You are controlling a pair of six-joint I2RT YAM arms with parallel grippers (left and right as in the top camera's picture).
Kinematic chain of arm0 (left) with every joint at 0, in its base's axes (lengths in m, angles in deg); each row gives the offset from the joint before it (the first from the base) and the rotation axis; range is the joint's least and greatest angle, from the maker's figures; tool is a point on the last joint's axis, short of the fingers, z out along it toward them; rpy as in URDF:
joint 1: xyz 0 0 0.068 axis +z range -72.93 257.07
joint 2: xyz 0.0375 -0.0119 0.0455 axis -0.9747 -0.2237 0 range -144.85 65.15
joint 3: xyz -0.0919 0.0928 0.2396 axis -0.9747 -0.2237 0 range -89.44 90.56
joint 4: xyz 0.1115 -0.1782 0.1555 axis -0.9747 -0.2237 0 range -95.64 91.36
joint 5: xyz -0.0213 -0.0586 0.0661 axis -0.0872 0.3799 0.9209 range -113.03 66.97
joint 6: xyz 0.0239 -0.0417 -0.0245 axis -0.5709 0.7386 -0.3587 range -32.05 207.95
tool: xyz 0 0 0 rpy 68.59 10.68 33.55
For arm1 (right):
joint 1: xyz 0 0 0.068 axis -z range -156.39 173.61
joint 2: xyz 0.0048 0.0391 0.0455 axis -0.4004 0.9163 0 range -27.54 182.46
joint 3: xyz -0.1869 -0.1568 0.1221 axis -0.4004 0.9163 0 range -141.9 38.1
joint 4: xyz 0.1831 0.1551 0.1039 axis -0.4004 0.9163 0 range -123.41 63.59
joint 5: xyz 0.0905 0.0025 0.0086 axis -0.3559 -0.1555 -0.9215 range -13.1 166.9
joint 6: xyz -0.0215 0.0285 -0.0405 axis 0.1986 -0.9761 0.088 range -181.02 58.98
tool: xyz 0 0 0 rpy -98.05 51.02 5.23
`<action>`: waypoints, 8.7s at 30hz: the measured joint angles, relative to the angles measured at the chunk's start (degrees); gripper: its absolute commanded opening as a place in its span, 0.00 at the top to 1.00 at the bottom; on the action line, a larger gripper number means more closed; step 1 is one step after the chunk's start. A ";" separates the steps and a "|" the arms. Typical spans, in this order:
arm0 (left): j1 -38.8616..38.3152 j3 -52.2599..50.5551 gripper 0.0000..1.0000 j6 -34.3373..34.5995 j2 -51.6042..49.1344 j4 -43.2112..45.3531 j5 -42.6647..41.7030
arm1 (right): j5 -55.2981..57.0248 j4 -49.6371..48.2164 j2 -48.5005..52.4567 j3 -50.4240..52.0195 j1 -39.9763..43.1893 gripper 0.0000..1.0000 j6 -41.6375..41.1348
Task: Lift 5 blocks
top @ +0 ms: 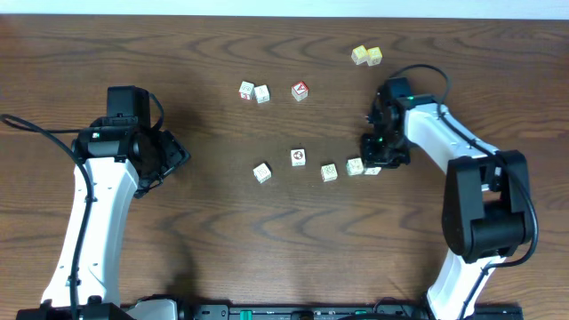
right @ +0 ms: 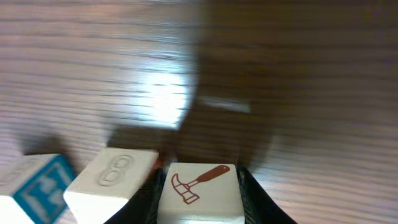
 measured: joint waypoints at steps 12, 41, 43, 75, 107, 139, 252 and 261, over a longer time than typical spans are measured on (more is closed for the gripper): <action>0.00 0.00 0.22 0.00 0.00 0.02 0.00 | -0.07 -0.55 0.00 0.00 -2.56 0.79 -3.28; 0.00 0.00 0.22 0.00 0.00 0.02 0.00 | 4.28 3.74 0.31 -2.36 -5.03 0.49 -6.49; 0.00 0.00 0.22 0.00 0.00 0.00 -0.02 | 4.55 6.21 0.37 -4.83 -4.66 0.47 -6.56; 0.00 0.00 0.22 0.00 0.00 0.00 0.00 | 2.62 5.77 0.42 -11.10 -22.62 0.99 -6.64; 0.00 0.00 0.22 0.00 0.00 0.02 0.00 | 14.93 -6.01 0.42 -2.32 -23.02 0.99 -12.70; 0.00 0.00 0.22 0.00 0.00 0.00 -0.02 | 16.09 -4.94 0.42 -4.79 -12.66 0.99 -12.70; 0.00 0.00 0.22 0.00 0.00 0.00 0.00 | 14.88 -1.79 0.42 -5.05 -21.68 0.99 -10.99; 0.00 0.00 0.22 0.00 0.00 0.02 0.00 | 14.99 -1.90 0.42 -5.05 -21.68 0.99 -11.17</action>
